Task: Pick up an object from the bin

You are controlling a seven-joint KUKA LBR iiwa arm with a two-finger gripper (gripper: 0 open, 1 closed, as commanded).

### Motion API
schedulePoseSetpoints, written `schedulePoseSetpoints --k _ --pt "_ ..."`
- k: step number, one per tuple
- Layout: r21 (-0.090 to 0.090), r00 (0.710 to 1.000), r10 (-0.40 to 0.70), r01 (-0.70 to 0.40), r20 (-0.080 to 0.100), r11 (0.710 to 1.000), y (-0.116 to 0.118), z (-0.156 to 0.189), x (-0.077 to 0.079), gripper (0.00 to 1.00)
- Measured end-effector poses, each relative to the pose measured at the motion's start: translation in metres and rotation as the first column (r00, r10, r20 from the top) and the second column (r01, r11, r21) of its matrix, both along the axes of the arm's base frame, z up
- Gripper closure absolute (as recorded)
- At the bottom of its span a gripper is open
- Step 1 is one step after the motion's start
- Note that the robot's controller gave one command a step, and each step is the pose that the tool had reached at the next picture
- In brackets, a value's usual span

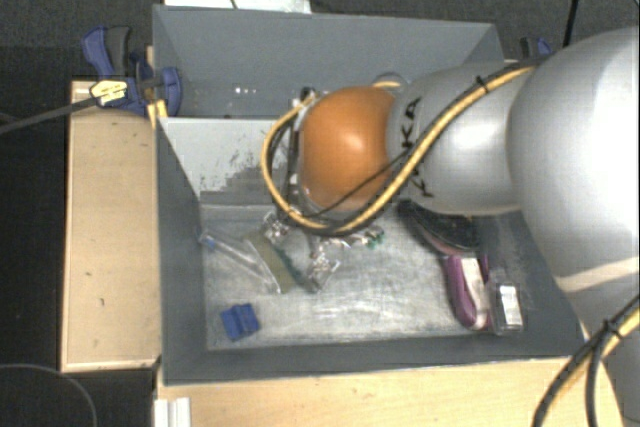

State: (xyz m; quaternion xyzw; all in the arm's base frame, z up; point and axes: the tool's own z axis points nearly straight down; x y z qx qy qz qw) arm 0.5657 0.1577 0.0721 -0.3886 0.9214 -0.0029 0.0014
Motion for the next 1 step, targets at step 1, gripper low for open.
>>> schedulePoseSetpoints --k 1 --pt "0.005 0.999 0.033 -0.033 0.0 0.999 -0.0048 0.0 0.0041 0.0"
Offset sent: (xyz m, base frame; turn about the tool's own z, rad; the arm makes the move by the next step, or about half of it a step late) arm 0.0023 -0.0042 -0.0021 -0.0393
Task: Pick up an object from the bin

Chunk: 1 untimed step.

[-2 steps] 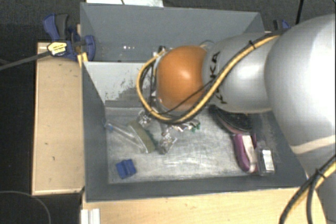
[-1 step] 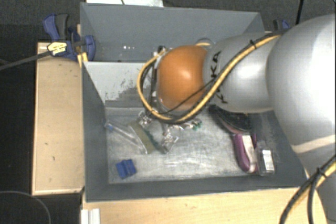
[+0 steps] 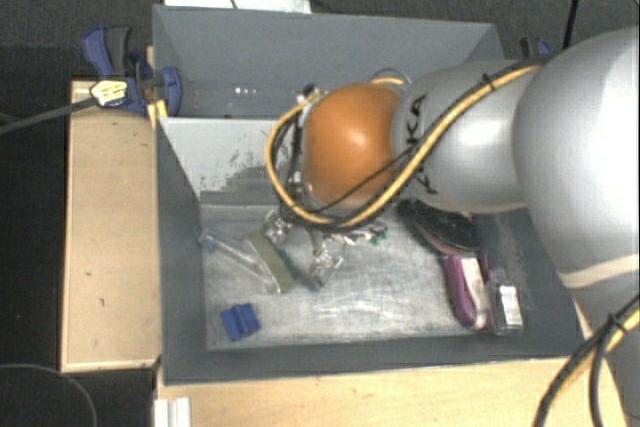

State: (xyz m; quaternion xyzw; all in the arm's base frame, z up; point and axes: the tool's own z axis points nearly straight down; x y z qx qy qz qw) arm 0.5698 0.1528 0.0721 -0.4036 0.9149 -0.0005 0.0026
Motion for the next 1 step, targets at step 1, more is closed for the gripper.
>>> schedulePoseSetpoints --k 1 --pt "-0.002 0.999 0.046 -0.046 -0.004 0.999 -0.0042 0.0022 -0.0052 0.0"
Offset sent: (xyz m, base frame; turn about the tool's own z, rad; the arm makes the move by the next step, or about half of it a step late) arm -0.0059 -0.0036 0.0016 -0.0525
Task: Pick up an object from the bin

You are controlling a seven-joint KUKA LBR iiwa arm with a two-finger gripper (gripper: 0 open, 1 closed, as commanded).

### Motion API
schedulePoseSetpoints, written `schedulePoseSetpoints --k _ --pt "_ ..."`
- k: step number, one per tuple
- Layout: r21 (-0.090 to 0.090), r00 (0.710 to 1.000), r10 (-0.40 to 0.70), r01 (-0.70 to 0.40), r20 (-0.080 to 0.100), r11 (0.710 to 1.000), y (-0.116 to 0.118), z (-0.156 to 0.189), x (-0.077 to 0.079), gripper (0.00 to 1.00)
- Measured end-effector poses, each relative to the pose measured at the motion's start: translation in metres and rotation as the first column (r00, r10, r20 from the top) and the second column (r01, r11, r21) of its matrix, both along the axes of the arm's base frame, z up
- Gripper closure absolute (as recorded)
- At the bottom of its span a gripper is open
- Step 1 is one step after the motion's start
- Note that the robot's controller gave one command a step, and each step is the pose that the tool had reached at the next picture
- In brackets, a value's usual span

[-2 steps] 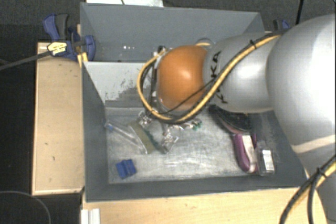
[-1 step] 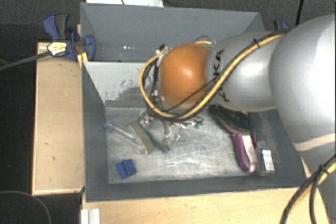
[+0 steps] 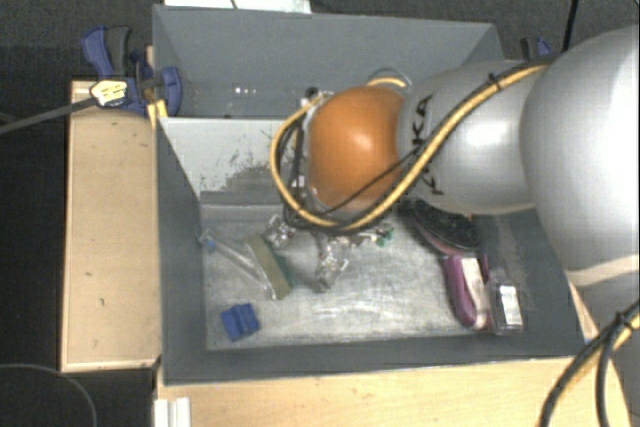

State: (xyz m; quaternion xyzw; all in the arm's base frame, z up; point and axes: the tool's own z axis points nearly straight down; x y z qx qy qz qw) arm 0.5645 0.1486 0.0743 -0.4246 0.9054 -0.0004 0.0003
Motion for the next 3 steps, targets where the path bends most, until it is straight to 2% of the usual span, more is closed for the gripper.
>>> schedulePoseSetpoints --k 1,2,3 --pt "0.002 0.992 0.126 -0.126 0.001 0.992 0.012 0.039 -0.039 0.0" --pt "0.006 0.991 -0.135 0.135 0.002 0.991 0.061 0.061 -0.064 0.0" --pt "0.004 0.994 -0.107 0.107 -0.001 0.994 0.083 -0.006 -0.064 0.0"
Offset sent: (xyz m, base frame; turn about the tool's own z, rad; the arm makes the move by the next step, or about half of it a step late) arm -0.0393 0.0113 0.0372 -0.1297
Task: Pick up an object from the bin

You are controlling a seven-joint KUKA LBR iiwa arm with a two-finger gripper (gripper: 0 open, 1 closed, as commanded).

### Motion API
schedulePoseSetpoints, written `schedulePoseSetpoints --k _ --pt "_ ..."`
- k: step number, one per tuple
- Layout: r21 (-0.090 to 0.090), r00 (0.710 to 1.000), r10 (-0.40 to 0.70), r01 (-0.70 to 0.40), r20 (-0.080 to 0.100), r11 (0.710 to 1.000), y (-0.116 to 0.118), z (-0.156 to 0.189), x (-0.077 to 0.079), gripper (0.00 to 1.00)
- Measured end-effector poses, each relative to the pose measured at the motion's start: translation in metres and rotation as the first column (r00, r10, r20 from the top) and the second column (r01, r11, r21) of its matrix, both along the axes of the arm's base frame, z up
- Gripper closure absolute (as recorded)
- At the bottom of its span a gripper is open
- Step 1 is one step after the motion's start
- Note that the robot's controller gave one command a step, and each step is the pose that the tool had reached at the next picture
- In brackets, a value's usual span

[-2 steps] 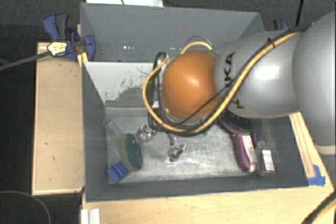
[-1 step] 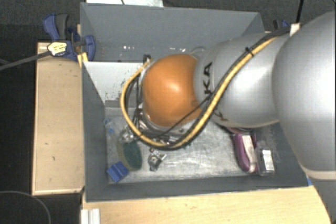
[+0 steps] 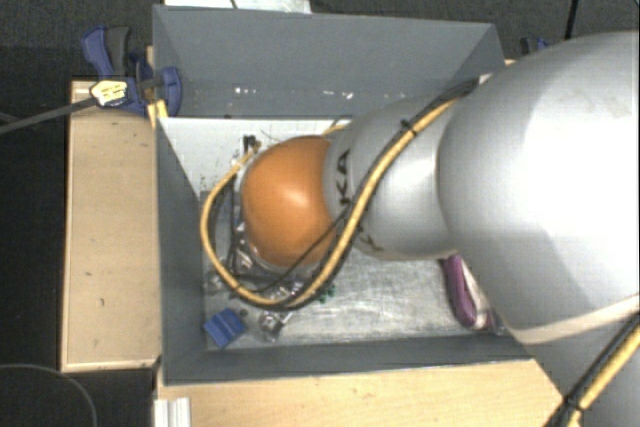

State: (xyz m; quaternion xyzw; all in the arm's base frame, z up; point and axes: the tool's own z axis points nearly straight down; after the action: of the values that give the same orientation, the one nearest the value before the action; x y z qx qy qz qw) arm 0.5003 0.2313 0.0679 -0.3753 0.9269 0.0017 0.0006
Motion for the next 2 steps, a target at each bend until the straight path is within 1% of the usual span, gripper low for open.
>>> schedulePoseSetpoints --k 1,2 --pt "-0.001 0.997 0.081 -0.081 0.003 0.997 0.02 0.018 -0.017 0.0" --pt "-0.005 0.964 0.266 -0.266 0.006 0.964 0.015 0.004 -0.021 0.0"
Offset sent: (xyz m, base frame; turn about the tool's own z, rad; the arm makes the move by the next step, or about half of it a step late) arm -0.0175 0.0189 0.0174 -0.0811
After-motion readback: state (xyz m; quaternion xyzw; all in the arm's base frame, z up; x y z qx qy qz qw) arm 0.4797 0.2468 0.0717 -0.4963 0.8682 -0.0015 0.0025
